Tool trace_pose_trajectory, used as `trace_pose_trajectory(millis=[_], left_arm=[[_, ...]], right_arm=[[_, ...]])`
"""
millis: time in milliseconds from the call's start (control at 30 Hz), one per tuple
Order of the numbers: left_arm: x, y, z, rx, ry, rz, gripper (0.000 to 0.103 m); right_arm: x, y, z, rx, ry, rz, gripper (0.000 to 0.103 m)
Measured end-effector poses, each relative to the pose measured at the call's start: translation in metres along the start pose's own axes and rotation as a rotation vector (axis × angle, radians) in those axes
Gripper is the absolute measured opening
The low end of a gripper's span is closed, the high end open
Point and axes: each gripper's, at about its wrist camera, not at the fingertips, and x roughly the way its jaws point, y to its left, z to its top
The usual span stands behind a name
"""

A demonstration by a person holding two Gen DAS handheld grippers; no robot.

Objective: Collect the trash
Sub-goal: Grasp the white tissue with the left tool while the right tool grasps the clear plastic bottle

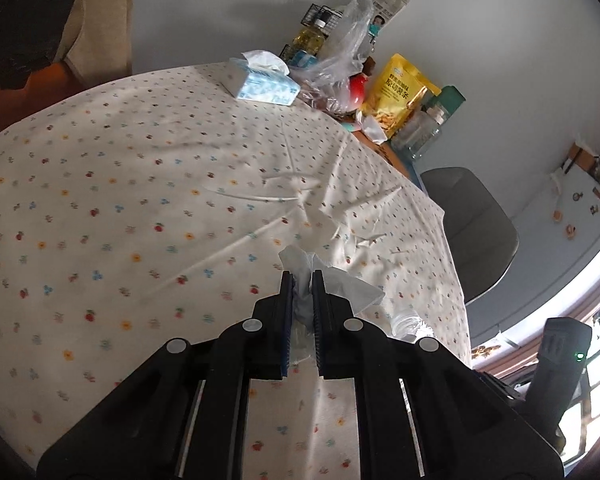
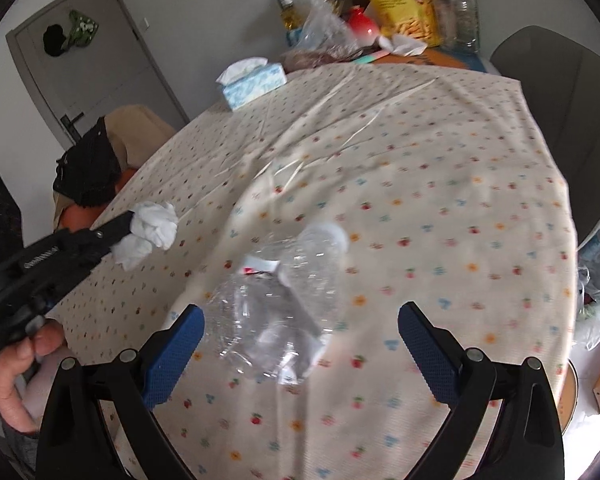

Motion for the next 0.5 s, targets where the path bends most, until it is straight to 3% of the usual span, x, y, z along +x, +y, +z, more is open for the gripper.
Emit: trace_pose_trajectory(millis=[267,300,367,400,467,500], left_arm=[[-0.006,0.002,0.000,0.004,-0.008,-0.001,0.010],[-0.005,0.000,0.000,0.009,-0.007,0.000,0.010],[-0.005,-0.005,-0.001,0.017,-0.005,0.000,0.010],[-0.004,-0.008,-0.002,0.022,-0.004,-0.004,0.010],[-0.002,-0.013,-0.002,0.031,-0.001,-0.010,0.010],[0.000,-0.017,-0.003,0.038,0.002,-0.013,0.010]], right_arm=[[0.029,0.021,0.000,-0.040,0.049,-0.008,0.093],[0.031,0.022,0.000,-0.042,0.055,-0.015,0.087],[0.033,0.024,-0.001,-0.064,0.059,-0.044,0.066],[0.033,0.023,-0.001,-0.064,0.065,-0.040,0.047],[0.030,0.018,-0.001,-0.038,0.085,0.017,0.023],[0.028,0.016,-0.002,-0.032,0.086,0.031,0.022]])
